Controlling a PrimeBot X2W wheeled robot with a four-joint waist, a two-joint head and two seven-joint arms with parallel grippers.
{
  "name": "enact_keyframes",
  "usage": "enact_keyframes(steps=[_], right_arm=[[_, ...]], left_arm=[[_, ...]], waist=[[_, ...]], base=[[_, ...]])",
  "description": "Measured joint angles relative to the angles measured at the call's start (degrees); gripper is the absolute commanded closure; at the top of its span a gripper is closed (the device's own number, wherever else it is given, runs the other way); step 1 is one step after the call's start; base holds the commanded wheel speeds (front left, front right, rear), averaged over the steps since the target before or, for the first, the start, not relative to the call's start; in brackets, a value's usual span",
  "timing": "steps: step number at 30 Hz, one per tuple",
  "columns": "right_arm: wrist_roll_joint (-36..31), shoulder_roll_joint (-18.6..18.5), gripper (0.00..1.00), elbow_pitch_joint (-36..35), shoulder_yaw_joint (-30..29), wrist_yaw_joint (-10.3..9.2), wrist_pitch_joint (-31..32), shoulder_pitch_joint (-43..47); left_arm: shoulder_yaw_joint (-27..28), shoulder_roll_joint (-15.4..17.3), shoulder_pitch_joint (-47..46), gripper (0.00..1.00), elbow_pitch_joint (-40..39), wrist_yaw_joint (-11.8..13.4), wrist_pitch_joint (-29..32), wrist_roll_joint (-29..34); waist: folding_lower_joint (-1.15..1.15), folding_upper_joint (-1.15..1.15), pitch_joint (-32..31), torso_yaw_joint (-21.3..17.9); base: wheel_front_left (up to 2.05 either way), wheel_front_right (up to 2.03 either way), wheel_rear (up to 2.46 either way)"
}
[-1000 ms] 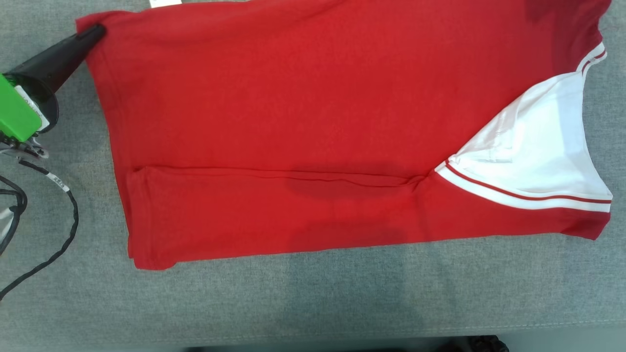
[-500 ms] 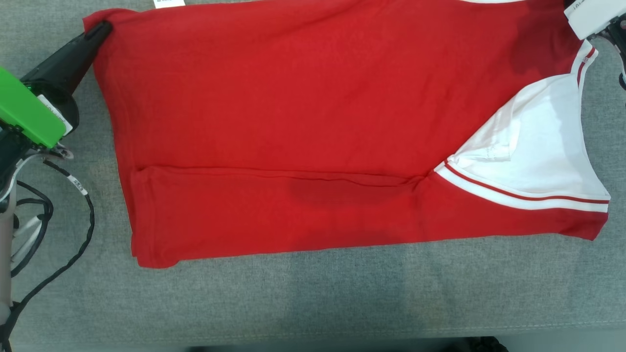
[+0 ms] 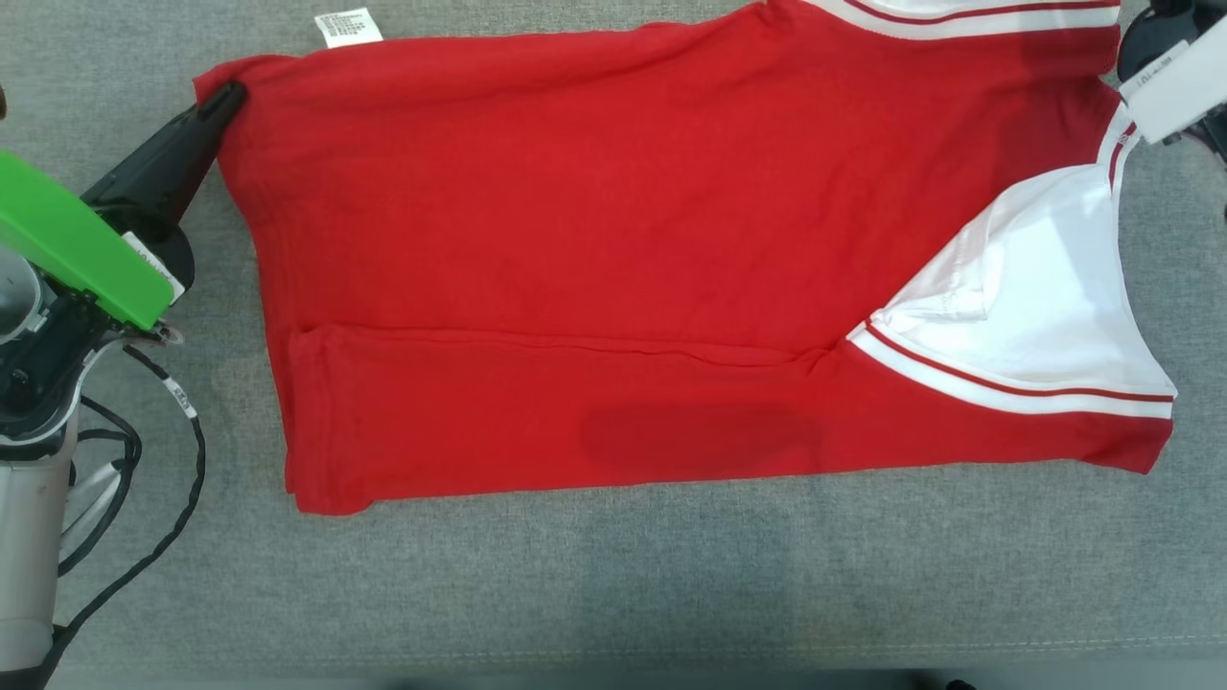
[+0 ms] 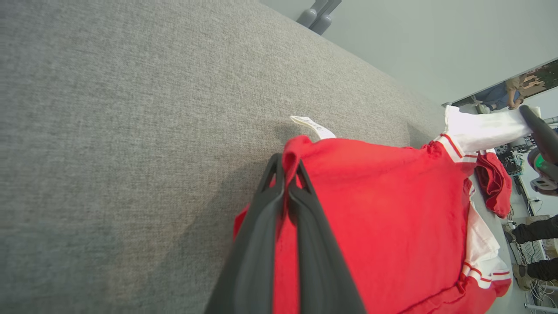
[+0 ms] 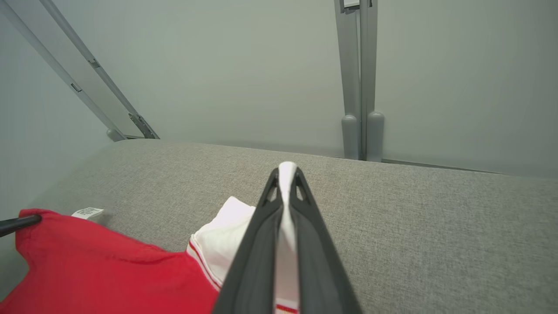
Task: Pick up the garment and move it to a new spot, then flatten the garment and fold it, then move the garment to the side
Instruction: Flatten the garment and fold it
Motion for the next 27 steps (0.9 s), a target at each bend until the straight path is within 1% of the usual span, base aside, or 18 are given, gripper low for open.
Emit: enact_keyframes(steps=[7, 10, 16, 21, 27], right_arm=[[1.48, -0.12, 1.0, -3.35, -1.14, -0.62, -0.76, 3.57], [1.79, -0.31, 1.0, -4.85, -1.64, -1.48, -1.0, 5.26], [2.36, -0.34, 1.0, -7.44, -2.55, -2.08, -1.79, 8.46], [2.86, -0.4, 1.0, -9.78, -3.43, -3.66, -2.24, 12.46], [2.97, -0.62, 1.0, -12.07, -4.37, -4.77, -3.28, 16.7]], left_arm=[[-0.47, -0.16, 0.8, 1.0, -0.44, -0.12, -2.69, 0.75], [-0.93, -0.12, 1.19, 1.0, -0.56, -0.13, -3.89, 1.81], [-1.71, -0.01, 1.26, 1.0, -1.57, -0.13, -5.69, 2.44], [-2.8, 0.51, 1.83, 1.0, -1.87, -0.13, -6.36, 2.45], [-3.1, 1.01, 2.6, 1.0, -1.92, -0.13, -8.56, 2.45]], waist=[[0.0, 0.0, -0.81, -0.05], [0.0, 0.0, -1.0, -0.2], [0.0, 0.0, -1.27, -0.52], [0.0, 0.0, -1.43, -1.11], [0.0, 0.0, -1.62, -1.49]], base=[[0.0, 0.0, 0.0], [0.0, 0.0, 0.0], [0.0, 0.0, 0.0], [0.0, 0.0, 0.0], [0.0, 0.0, 0.0]])
